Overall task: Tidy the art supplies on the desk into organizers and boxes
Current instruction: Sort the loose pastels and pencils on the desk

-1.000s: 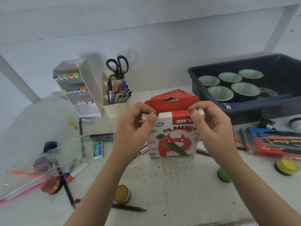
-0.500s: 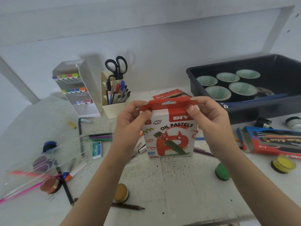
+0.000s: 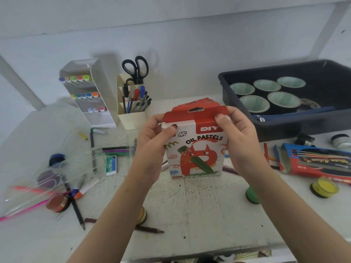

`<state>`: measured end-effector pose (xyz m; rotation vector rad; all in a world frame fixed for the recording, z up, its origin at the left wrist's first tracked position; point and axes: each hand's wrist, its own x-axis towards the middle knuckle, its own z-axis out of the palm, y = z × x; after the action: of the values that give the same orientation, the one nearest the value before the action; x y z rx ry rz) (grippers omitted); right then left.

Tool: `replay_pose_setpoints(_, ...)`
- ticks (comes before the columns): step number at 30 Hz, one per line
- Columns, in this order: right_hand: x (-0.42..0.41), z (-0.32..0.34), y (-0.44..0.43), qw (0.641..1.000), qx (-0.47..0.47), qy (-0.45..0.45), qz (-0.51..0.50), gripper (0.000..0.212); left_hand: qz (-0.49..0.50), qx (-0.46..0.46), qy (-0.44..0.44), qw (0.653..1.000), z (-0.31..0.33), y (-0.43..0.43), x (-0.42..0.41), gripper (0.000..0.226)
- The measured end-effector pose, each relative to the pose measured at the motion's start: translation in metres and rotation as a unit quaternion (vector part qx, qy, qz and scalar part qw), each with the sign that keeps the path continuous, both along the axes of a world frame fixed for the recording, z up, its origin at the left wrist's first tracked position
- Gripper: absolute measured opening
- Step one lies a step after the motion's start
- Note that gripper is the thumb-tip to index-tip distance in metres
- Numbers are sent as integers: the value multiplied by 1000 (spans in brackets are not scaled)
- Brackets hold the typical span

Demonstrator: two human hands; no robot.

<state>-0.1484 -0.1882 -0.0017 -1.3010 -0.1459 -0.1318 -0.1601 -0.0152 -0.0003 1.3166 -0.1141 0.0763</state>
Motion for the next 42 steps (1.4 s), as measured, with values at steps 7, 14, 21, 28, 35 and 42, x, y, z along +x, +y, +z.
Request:
replay_pose_setpoints(7, 2, -13, -3, 998, -40, -13, 52, 33, 10, 71, 13, 997, 0, 7, 5, 18)
replay_pose_setpoints(14, 7, -17, -3, 996, -84, 18, 14, 33, -16, 205, 59, 977, 2, 12, 13, 34)
replay_pose_setpoints(21, -13, -23, -12, 991, -71, 110, -2, 22, -52, 100, 162, 980, 9, 10, 16, 21)
replay_pose_setpoints(28, -41, -16, -47, 987, -101, 116, 37, 32, -41, 73, 186, 979, 19, -15, 16, 20)
replay_pose_setpoints(35, -49, -8, -103, 995, -41, 72, -57, 29, -81, 33, 139, 986, 27, -83, -5, 45)
replay_pose_setpoints(42, -51, 4, -215, 977, -68, 120, -164, 11, -141, 74, 126, 979, 16, -202, -19, 68)
